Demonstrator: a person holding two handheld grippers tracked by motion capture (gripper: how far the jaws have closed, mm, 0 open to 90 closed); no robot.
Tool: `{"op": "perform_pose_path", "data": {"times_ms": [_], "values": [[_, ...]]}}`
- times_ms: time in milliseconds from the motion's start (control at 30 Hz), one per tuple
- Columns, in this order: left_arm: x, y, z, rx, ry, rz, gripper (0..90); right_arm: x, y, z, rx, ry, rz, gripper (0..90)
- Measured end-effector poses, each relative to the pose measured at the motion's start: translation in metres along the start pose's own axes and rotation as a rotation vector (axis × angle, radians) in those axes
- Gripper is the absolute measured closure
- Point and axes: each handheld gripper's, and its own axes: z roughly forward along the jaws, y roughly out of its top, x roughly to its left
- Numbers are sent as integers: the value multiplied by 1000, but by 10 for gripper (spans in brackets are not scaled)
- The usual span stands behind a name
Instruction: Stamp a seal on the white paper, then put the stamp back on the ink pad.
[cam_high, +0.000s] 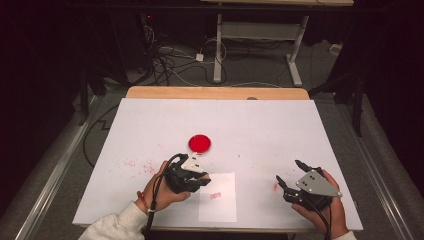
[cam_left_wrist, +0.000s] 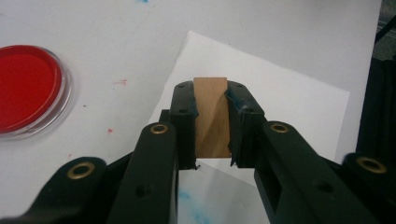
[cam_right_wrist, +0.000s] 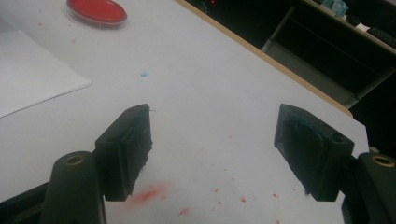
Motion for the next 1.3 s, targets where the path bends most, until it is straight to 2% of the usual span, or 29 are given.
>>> {"op": "perform_pose_path", "data": {"times_ms": [533, 767, 933, 1033, 1133, 1200, 1267, 1300], "values": [[19, -5, -19, -42, 62, -53, 733, 1, 1, 3, 0, 13, -5, 279], [32, -2, -25, -54, 95, -77, 733, 3, 1, 5, 8, 24, -8, 279], [46, 4, -28, -65, 113, -92, 732, 4, -2, 5, 14, 31, -13, 279], [56, 9, -25, -60, 120, -98, 733, 5, -2, 5, 18, 32, -6, 282], [64, 14, -17, -53, 123, -112, 732, 7, -1, 6, 19, 40, -15, 282], [70, 17, -11, -52, 109, -127, 732, 7, -1, 7, 22, 43, -18, 284], [77, 20, -5, -42, 127, -135, 731, 8, -2, 7, 26, 45, -17, 285], [80, 22, -2, -36, 118, -138, 731, 8, -2, 7, 29, 47, -18, 286]]}}
